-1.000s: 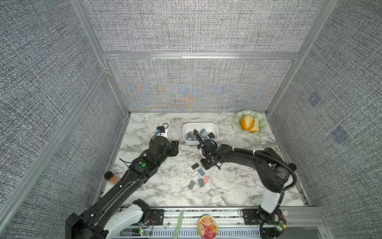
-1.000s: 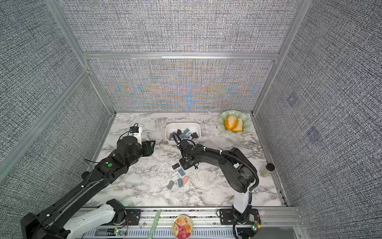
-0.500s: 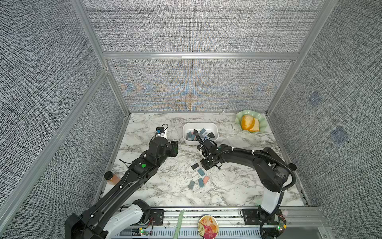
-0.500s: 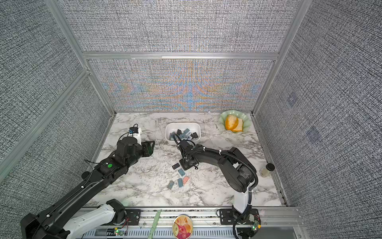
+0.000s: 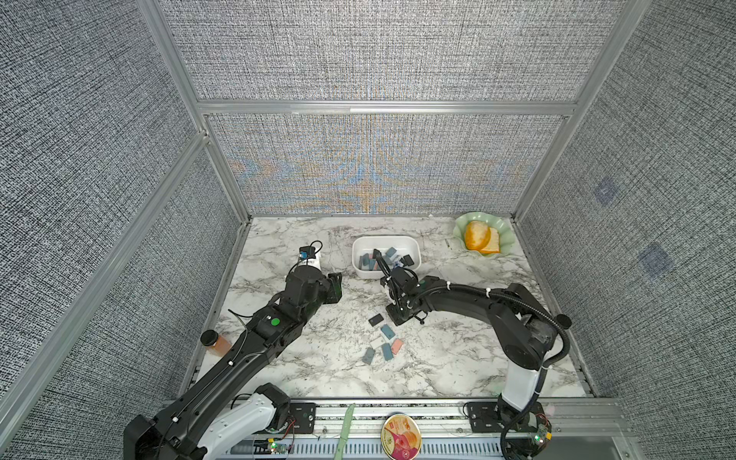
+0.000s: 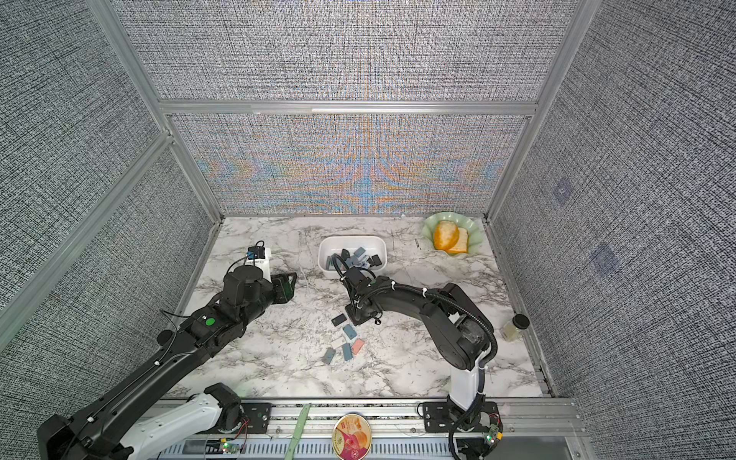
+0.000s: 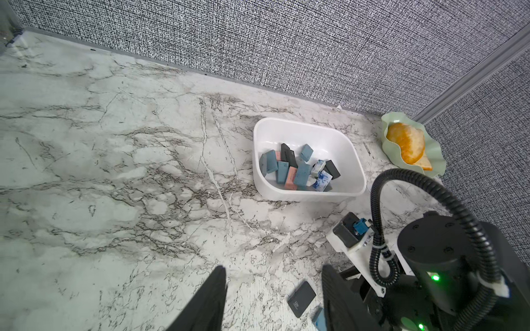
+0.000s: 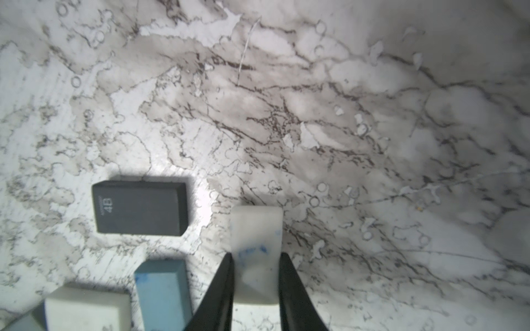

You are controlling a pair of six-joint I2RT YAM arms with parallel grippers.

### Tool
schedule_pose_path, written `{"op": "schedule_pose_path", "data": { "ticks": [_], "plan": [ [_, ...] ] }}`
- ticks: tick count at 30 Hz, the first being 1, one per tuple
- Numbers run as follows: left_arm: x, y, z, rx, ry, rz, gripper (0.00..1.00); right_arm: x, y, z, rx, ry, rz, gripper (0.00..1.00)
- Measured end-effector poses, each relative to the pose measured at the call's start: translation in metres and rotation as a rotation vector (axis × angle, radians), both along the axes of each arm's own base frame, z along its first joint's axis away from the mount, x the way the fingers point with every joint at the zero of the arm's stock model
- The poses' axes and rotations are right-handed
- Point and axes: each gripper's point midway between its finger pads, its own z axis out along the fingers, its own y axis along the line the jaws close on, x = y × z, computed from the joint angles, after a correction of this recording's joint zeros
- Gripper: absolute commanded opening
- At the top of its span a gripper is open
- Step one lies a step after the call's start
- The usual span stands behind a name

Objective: Put the eraser in the storage box
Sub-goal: Pick up the eraser from the center of the board, then place the eraser in the storage box.

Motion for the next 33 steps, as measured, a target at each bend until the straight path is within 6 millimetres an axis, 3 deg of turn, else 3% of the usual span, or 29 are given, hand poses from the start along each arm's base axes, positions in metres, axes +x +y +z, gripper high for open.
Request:
{"op": "schedule_pose_path", "data": {
  "ticks": [9, 15, 21, 27, 33],
  "plan": [
    [-0.001, 0.002, 0.0, 0.001, -0.006, 0.006, 0.56, 0.024, -0.001, 0.038, 0.043, -0.061, -0.027, 0.26],
    [-0.002, 0.004, -0.002, 0.002, -0.009, 0.009, 0.55, 0.061, -0.005, 0.075, 0.083, -0.124, -0.062, 0.26],
    [-0.004, 0.005, -0.006, 0.006, -0.005, 0.012, 0.56, 0.109, -0.004, 0.106, 0.121, -0.187, -0.1, 0.26],
    [-0.005, 0.007, -0.01, 0.006, 0.006, 0.016, 0.55, 0.151, -0.001, 0.104, 0.132, -0.194, -0.129, 0.27],
    [-0.007, 0.008, -0.013, -0.001, 0.019, 0.024, 0.56, 0.179, -0.002, 0.081, 0.118, -0.167, -0.153, 0.3]
  ]
}}
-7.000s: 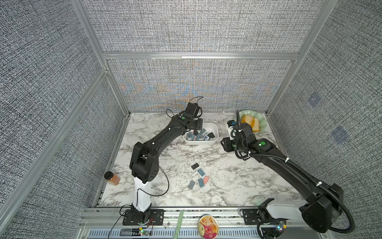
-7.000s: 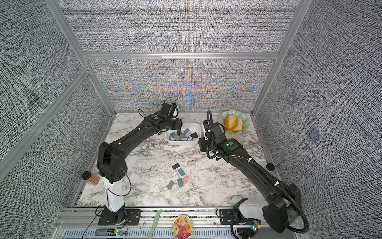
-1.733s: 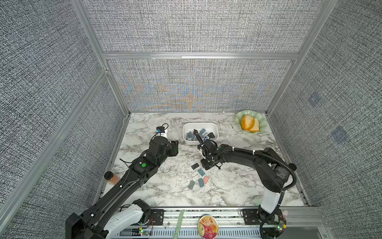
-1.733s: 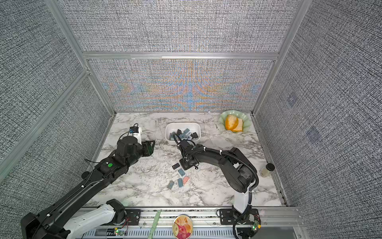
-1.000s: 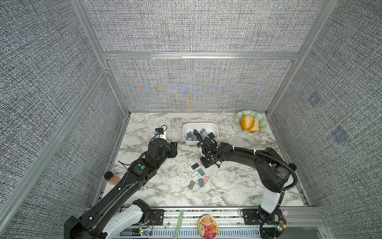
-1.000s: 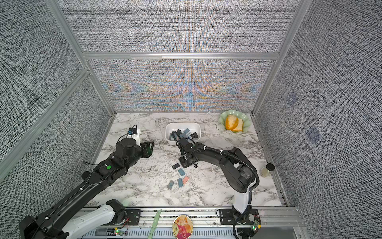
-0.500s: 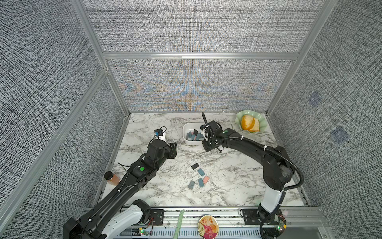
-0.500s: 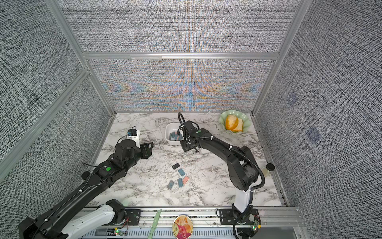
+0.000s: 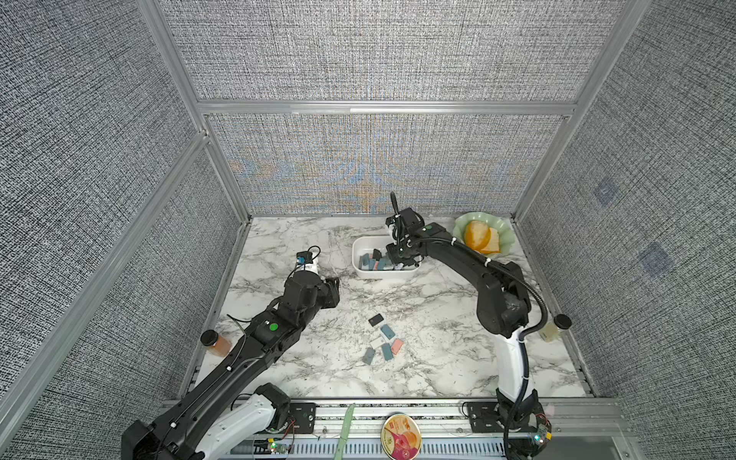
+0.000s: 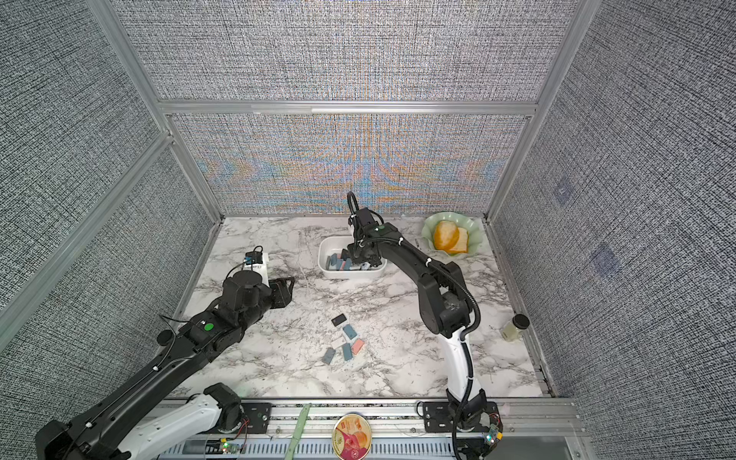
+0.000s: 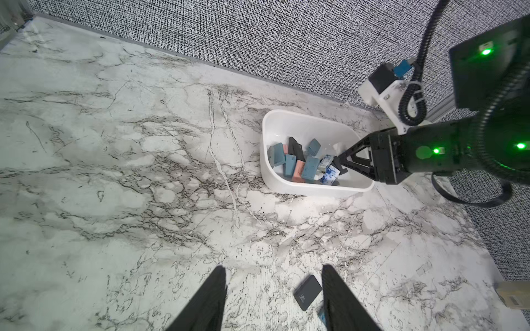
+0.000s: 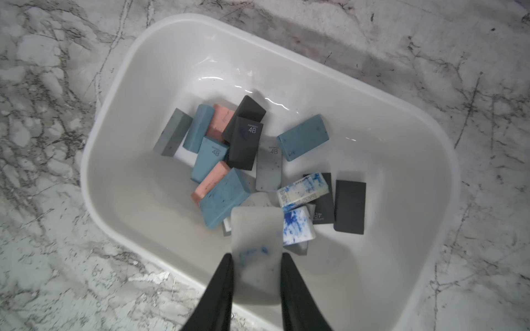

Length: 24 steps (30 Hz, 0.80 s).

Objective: Put the eraser in the storage box
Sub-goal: Place the eraser in the storage box.

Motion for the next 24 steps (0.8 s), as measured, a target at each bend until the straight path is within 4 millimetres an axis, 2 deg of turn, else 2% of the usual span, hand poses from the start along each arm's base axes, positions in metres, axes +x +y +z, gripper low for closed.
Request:
{"op": "schedule_pose_path", "data": {
  "ticks": [7, 16, 20, 24],
  "plan": [
    [-0.003, 0.002, -0.008, 0.0, 0.015, 0.005, 0.55, 0.011, 0.0, -0.017, -0.011, 0.024, -0.01, 0.37],
    [-0.006, 0.002, -0.013, -0.004, 0.026, 0.001, 0.55, 0.012, -0.002, -0.024, -0.022, 0.044, -0.017, 0.42],
    [-0.01, -0.006, -0.013, 0.001, 0.031, -0.062, 0.56, 0.008, -0.005, -0.007, -0.012, 0.023, -0.02, 0.46],
    [-0.015, -0.021, -0.02, 0.001, 0.066, -0.157, 0.56, 0.001, -0.009, 0.032, 0.022, -0.039, -0.022, 0.48]
  ]
}}
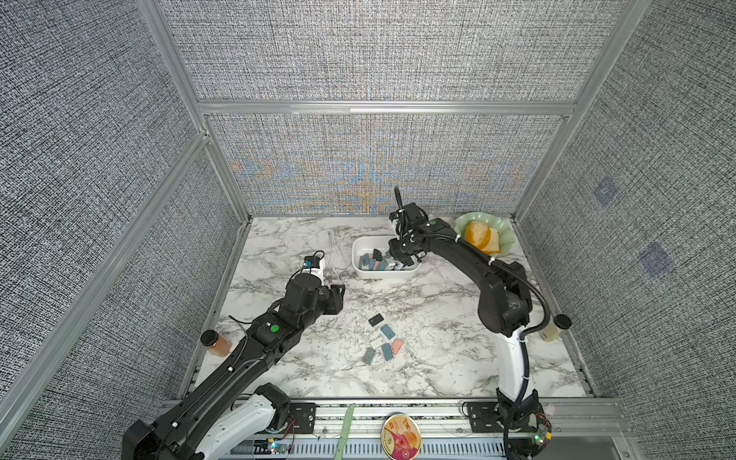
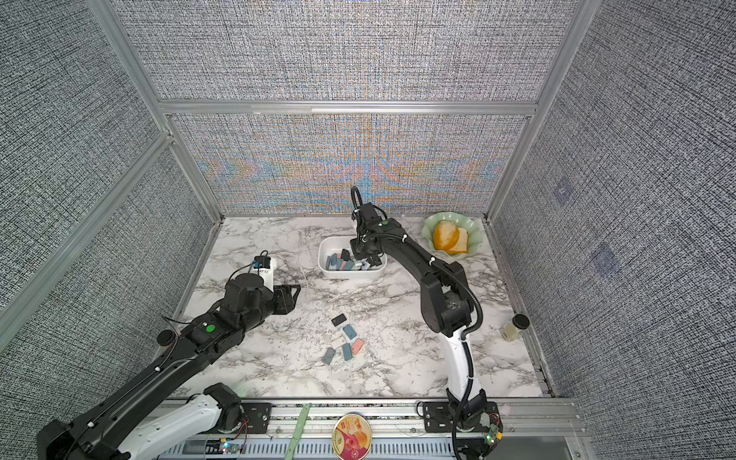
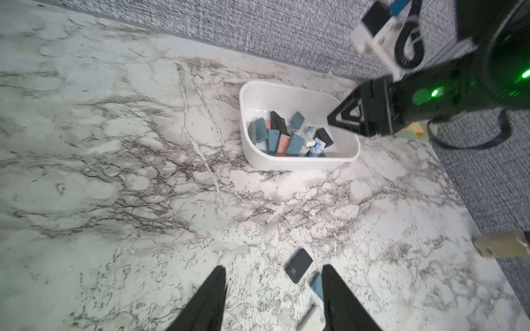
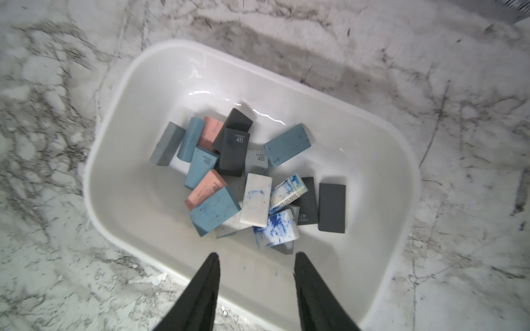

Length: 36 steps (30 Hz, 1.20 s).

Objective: Put the eraser in the storage box
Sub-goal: Place the eraser in the storage box, then pick up the eraser from the center of the board.

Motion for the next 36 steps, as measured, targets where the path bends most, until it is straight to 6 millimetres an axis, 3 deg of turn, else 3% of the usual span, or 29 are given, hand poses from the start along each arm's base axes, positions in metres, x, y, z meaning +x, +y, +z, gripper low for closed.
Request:
{"op": "schedule_pose_path", "data": {
  "ticks": [6, 12, 19, 27, 32, 36],
  "plan": [
    [-0.027, -0.036, -0.028, 0.046, 0.109, -0.192, 0.59, -0.024, -0.014, 0.047, 0.045, -0.076, -0.007, 0.5],
    [-0.061, -0.066, -0.059, 0.105, 0.22, -0.354, 0.59, -0.056, -0.033, 0.068, 0.078, -0.11, -0.024, 0.5],
    [-0.094, -0.082, -0.097, 0.177, 0.352, -0.442, 0.59, -0.089, -0.053, 0.072, 0.105, -0.126, -0.049, 0.52],
    [-0.13, -0.095, -0.14, 0.288, 0.473, -0.478, 0.59, -0.105, -0.064, 0.072, 0.127, -0.141, -0.071, 0.52],
    [-0.138, -0.094, -0.158, 0.364, 0.504, -0.419, 0.6, -0.108, -0.068, 0.073, 0.129, -0.158, -0.082, 0.53],
    [-0.131, -0.084, -0.166, 0.42, 0.53, -0.31, 0.6, -0.11, -0.069, 0.071, 0.129, -0.159, -0.086, 0.53]
  ]
}}
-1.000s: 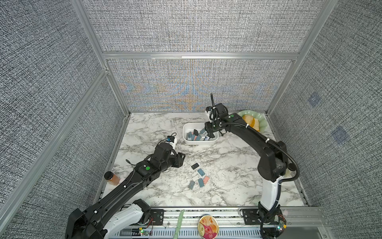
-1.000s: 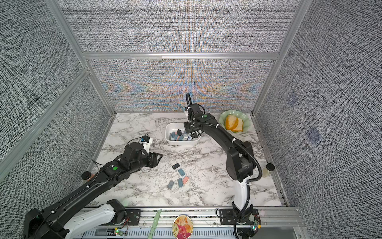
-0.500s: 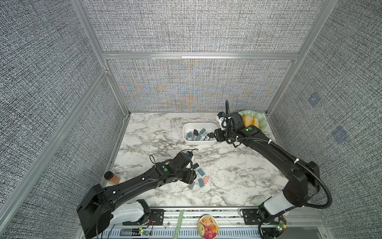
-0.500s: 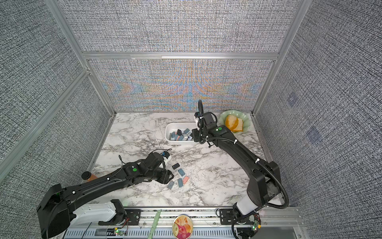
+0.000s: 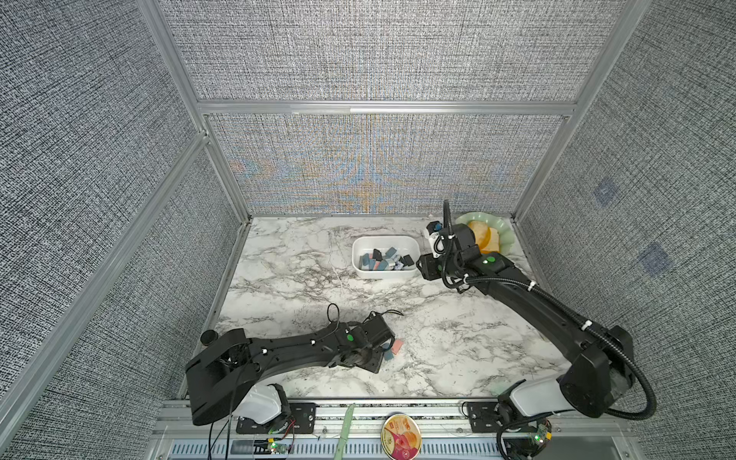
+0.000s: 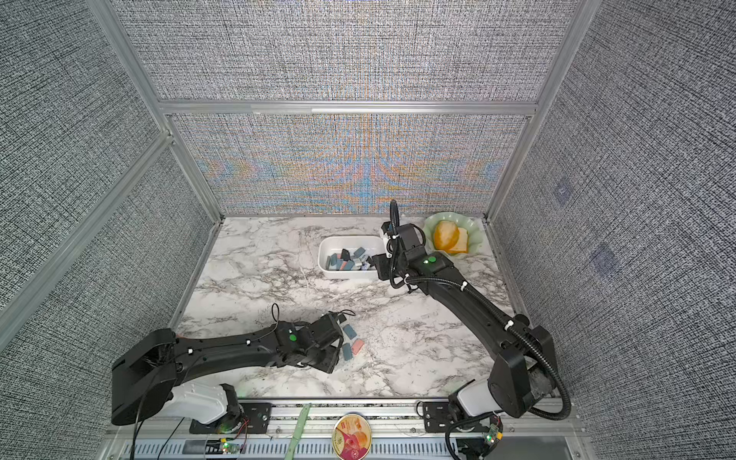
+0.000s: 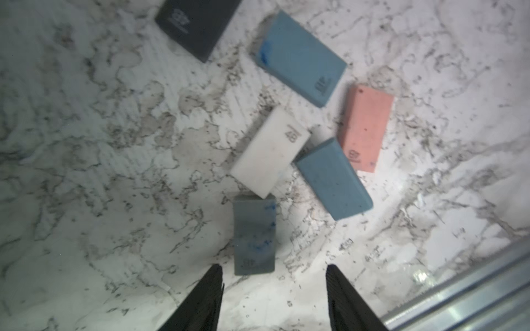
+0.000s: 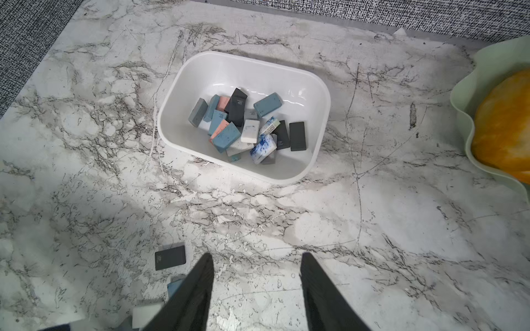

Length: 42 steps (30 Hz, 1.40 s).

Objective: Put the eraser in the storage box
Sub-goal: Pick up the eraser from the center of the board.

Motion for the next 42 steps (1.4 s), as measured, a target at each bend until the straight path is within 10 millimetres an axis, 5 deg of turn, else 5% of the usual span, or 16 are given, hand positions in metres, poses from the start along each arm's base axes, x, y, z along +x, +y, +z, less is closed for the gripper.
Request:
{"op": "schedule_pose_path", "data": {
  "ticks": [20, 33, 42],
  "plan": [
    [0.003, 0.01, -0.024, 0.103, -0.002, 0.051, 0.55, -0.002, -0.002, -0.01, -0.004, 0.02, -0.008, 0.53],
    [0.007, 0.01, -0.026, 0.122, -0.036, 0.054, 0.31, -0.003, -0.004, -0.013, -0.013, 0.021, -0.016, 0.53],
    [0.008, 0.007, -0.024, 0.132, -0.043, 0.059, 0.24, -0.003, -0.006, -0.013, -0.016, 0.018, -0.022, 0.53]
  ]
}}
